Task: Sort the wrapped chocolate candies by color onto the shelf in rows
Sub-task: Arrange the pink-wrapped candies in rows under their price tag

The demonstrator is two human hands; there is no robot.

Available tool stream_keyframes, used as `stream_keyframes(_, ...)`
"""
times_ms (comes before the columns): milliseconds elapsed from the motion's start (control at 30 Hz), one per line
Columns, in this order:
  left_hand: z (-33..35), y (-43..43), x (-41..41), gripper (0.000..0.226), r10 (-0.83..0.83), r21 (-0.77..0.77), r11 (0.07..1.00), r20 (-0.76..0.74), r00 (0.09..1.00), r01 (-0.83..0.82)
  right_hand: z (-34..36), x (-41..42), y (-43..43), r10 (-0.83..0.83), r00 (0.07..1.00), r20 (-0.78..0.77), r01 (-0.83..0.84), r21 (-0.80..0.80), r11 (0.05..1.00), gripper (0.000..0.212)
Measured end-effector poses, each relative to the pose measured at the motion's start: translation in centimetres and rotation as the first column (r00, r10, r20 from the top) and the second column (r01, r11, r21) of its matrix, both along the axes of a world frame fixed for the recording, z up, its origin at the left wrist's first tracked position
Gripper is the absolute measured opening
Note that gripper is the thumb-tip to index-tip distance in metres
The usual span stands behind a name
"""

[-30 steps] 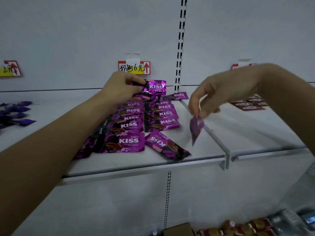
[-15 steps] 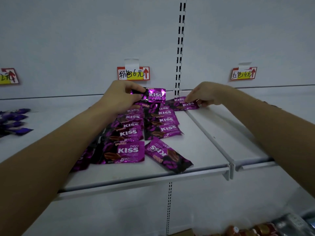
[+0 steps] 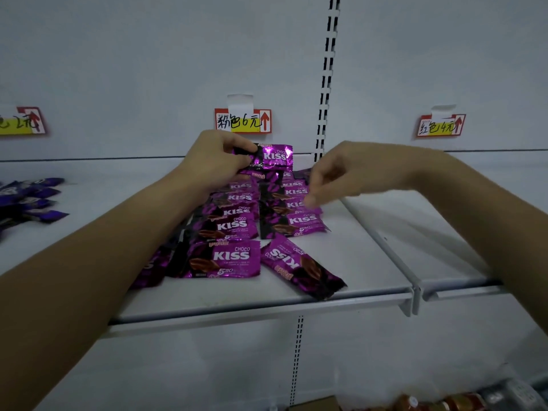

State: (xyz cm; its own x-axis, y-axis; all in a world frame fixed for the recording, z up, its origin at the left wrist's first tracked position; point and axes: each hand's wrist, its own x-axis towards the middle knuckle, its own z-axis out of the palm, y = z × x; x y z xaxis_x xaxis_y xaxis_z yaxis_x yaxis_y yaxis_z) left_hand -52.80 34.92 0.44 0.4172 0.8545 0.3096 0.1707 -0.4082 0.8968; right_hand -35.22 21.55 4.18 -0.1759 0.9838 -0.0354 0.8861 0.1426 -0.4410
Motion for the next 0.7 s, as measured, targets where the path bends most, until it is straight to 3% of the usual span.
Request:
stream_keyframes(167, -0.1, 0.0, 0.0, 0.019, 0.003, 0.018, 1.000, -0.015, 1.000, -0.003, -0.5, -4.6, -1.9, 0.196, 0.974, 0.116, -0.191, -0.058, 0.980, 0.057)
stream_keyframes(400, -0.2, -0.1, 0.0, 0.017, 0.021, 0.051, 0.999, -0.057, 0.998, -0.019, -1.4, -4.5, -1.8, 0.179, 0.979, 0.101, -0.166, -0.127, 0.978, 0.048)
stream_keyframes(500, -0.2, 0.1, 0.0, 0.017, 0.026, 0.073, 0.997, -0.081, 0.996, -0.020, -0.9, -3.8, -1.7, 0.168, 0.986, 0.016, -0.161, -0.211, 0.964, 0.053)
stream_keyframes(567, -0.3, 0.1, -0.1, 0.019, 0.015, 0.052, 0.999, -0.077, 0.997, -0.011, -0.3, -3.2, -1.9, 0.173, 0.977, -0.128, -0.202, -0.264, 0.943, 0.052)
stream_keyframes(633, -0.3, 0.0, -0.1, 0.021, -0.009, 0.023, 1.000, -0.059, 0.998, 0.010, 0.3, -1.9, -1.9, 0.153, 0.954, -0.258, -0.208, -0.199, 0.958, 0.030)
stream_keyframes(700, -0.2, -0.3, -0.2, 0.020, -0.023, 0.009, 1.000, -0.058, 0.998, 0.023, 0.9, 0.2, -1.2, 0.050, 0.929, -0.368, -0.086, -0.082, 0.993, 0.010)
